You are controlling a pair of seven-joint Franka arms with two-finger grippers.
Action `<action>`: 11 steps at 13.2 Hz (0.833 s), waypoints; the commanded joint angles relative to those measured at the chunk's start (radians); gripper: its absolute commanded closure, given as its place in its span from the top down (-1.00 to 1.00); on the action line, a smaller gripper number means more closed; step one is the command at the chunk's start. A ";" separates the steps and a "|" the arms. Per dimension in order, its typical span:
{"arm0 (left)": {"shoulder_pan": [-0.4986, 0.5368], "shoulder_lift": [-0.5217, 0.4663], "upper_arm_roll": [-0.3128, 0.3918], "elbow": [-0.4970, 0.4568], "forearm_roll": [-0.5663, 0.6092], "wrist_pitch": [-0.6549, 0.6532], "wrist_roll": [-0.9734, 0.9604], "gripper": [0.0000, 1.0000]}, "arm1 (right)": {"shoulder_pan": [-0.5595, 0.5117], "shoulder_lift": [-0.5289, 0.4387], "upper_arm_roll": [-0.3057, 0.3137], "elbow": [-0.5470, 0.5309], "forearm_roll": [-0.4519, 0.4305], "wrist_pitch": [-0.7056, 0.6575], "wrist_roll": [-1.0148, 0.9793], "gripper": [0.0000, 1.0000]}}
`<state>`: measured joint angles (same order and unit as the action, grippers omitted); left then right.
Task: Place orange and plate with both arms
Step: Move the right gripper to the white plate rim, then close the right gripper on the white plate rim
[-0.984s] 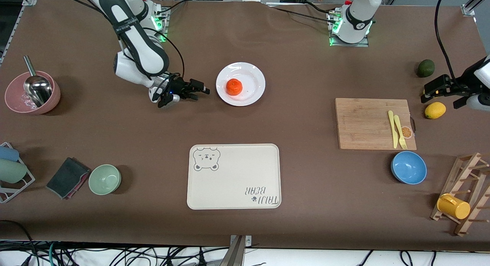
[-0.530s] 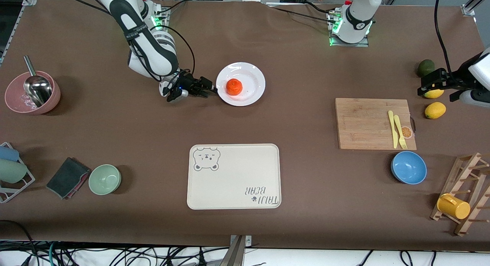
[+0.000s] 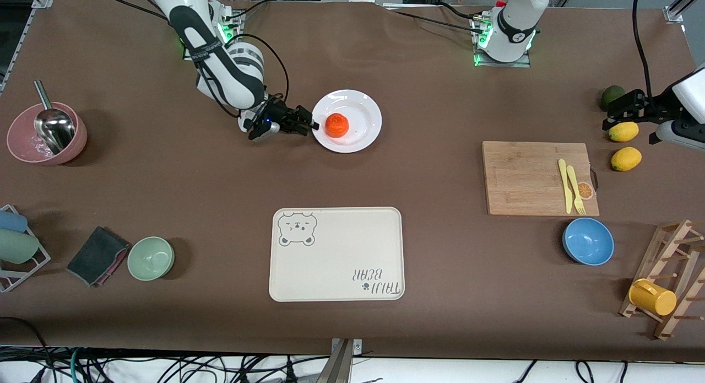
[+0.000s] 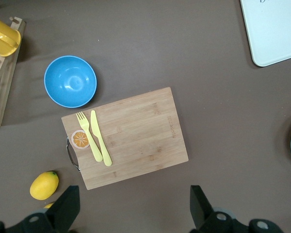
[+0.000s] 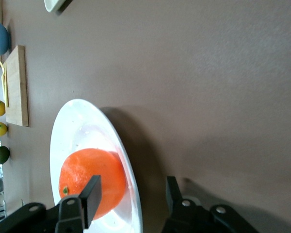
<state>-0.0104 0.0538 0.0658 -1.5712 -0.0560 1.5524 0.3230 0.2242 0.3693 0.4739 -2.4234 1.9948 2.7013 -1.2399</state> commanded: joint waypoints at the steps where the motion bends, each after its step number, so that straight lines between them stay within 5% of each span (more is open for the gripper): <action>1: 0.001 0.006 0.000 0.020 0.030 -0.020 0.025 1.00 | 0.015 -0.004 0.006 0.004 0.029 0.031 -0.026 0.11; 11: -0.010 0.015 -0.001 0.019 0.031 -0.021 0.024 1.00 | 0.061 0.023 0.005 0.010 0.150 0.038 -0.130 -0.25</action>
<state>-0.0107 0.0567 0.0656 -1.5712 -0.0558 1.5503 0.3269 0.2838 0.3756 0.4748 -2.4230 2.0992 2.7243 -1.3078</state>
